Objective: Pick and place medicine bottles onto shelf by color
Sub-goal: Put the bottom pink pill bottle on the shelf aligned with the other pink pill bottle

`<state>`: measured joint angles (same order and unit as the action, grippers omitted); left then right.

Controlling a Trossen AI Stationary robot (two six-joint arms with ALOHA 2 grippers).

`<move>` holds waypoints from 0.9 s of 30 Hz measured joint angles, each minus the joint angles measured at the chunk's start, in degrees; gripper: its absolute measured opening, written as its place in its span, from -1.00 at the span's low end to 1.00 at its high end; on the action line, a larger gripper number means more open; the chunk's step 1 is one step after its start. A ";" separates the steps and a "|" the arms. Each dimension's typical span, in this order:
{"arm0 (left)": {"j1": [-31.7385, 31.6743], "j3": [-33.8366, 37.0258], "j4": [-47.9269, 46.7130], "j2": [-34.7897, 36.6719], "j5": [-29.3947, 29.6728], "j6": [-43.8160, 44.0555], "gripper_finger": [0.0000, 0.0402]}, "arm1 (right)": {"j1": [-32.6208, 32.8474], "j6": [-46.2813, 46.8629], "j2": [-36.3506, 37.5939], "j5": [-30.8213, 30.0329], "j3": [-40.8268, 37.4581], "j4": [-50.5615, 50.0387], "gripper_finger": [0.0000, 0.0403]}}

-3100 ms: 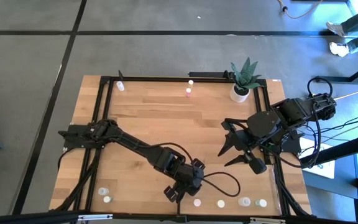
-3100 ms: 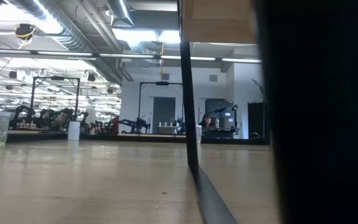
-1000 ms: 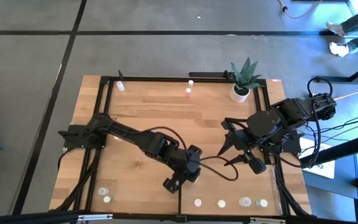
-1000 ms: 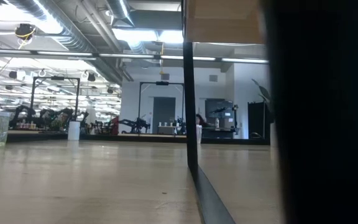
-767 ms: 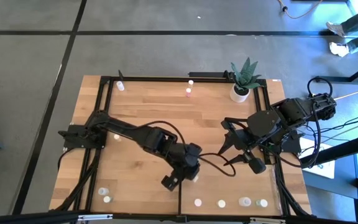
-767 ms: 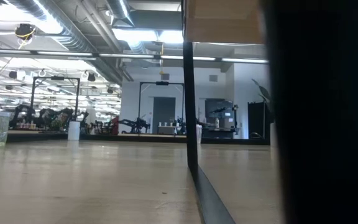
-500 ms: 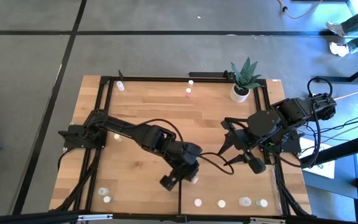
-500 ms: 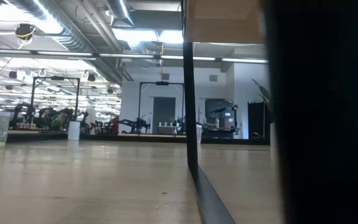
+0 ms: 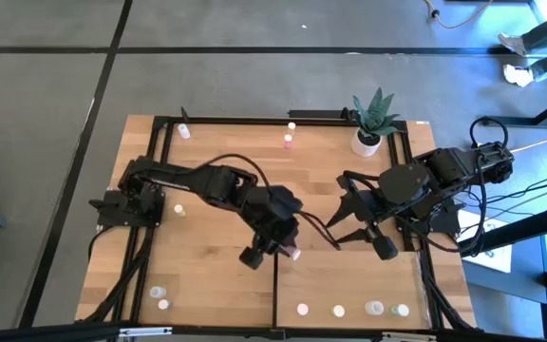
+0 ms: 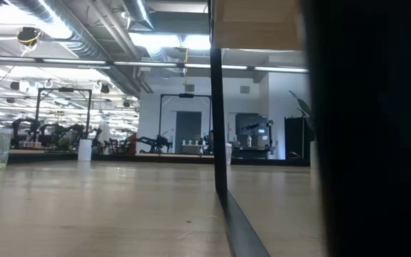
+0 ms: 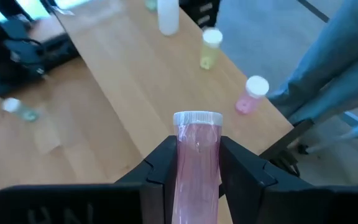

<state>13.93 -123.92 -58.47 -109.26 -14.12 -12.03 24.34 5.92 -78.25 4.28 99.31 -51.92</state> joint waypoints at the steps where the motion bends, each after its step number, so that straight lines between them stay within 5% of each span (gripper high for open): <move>1: 0.00 0.00 0.19 0.64 0.80 0.27 -0.53 | 0.05 -0.17 0.01 -1.23 -0.02 0.09 -0.12; 14: 0.58 -0.22 0.97 9.66 16.55 1.05 -0.53 | 0.17 -0.25 -0.03 -6.39 -0.15 2.67 -0.12; 22: -0.03 -0.13 -2.45 9.89 15.84 1.12 -0.53 | 0.14 -0.20 -0.03 -6.58 -0.15 2.77 -0.12; 27: -2.93 -0.11 -5.15 9.87 9.84 1.74 -0.53 | 0.13 -0.17 -0.03 -6.65 -0.15 2.84 -0.12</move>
<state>11.01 -124.03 -63.62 -99.39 -4.28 -10.29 24.47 5.75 -78.28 -2.37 99.15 -49.08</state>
